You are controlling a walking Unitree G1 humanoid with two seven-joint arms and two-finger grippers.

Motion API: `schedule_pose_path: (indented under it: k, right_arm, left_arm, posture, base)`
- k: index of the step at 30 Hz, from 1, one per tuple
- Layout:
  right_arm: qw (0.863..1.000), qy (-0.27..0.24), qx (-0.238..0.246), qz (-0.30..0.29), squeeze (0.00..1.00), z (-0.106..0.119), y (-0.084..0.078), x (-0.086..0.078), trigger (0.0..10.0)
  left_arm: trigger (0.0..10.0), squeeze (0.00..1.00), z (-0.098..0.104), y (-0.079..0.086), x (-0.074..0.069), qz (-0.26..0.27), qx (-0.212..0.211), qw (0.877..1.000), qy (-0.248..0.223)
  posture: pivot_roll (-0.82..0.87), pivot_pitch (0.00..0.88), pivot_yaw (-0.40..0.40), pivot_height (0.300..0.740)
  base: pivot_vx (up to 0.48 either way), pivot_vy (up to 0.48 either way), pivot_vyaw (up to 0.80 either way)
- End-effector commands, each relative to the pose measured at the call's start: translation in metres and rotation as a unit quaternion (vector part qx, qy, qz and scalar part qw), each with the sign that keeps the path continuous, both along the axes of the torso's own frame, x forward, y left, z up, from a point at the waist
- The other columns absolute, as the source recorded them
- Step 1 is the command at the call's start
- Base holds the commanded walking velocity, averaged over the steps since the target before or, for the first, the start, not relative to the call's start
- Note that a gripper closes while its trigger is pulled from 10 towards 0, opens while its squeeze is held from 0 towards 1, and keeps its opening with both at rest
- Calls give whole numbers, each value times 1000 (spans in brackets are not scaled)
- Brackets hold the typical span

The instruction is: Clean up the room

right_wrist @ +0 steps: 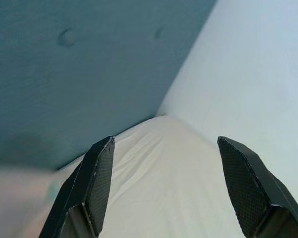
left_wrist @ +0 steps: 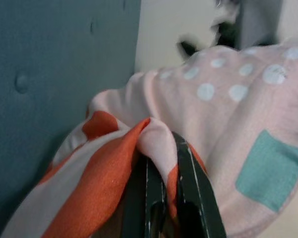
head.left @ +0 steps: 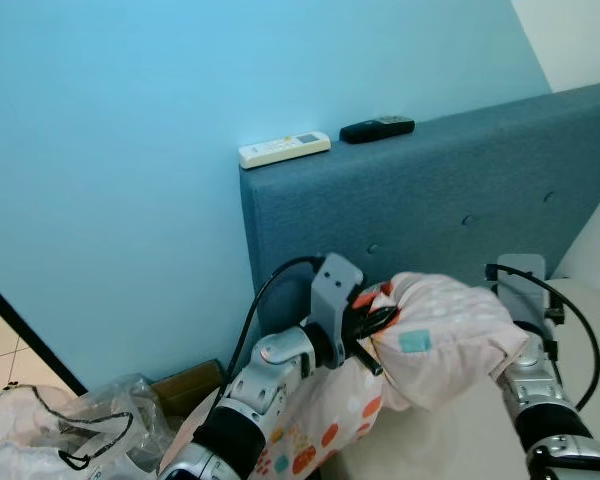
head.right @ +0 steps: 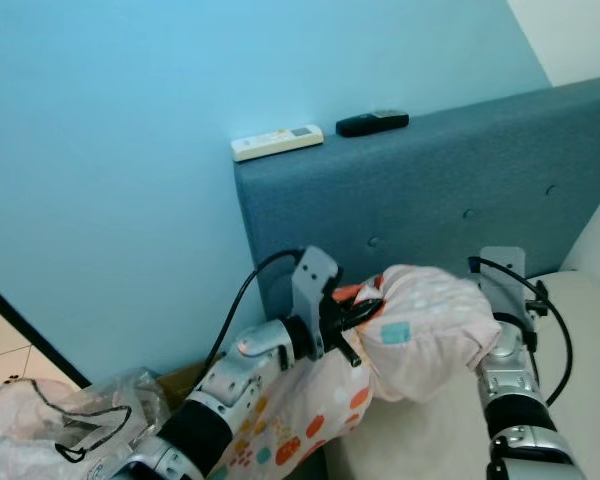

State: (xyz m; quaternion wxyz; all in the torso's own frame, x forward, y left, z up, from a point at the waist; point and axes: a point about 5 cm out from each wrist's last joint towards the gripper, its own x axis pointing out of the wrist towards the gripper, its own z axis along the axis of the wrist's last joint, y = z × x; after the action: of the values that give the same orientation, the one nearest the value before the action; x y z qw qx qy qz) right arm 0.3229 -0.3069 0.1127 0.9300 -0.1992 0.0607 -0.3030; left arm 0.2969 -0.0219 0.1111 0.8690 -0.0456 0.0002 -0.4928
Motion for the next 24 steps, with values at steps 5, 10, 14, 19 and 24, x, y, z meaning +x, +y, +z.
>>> schedule_pose_path:
  k: [5, 10, 14, 19, 24]
  right_arm:
    - [999, -26, -29, -24, 0, 13, -13, -9, 10000]
    - [998, -55, 21, 34, 0, 20, -6, -8, 10000]
    - [967, -36, 90, 237, 0, 34, 16, -6, 10000]
    - [933, 12, 60, 354, 94, 56, 13, -18, 10000]
    - [888, 87, 19, 451, 1000, 83, 1, -42, 10000]
  left_arm:
    - [10000, 0, 71, -62, 16, 5, 7, 991, -133]
    - [10000, 0, 80, -62, 26, 37, 26, 988, -149]
    - [10000, 0, 78, -54, 33, 55, 25, 989, -137]
    - [10000, 0, 67, -47, 33, 59, 23, 990, -129]
    - [10000, 0, 50, -40, 30, 59, 31, 990, -122]
  posture:
    - [-171, 88, 70, 735]
    - [-191, 102, 84, 735]
    - [-190, 113, 82, 735]
    - [-182, 114, 69, 735]
    - [-180, 111, 58, 735]
  base:
    - [0, 0, 0]
    - [0, 0, 0]
    - [0, 0, 0]
    - [0, 0, 0]
    - [0, 0, 0]
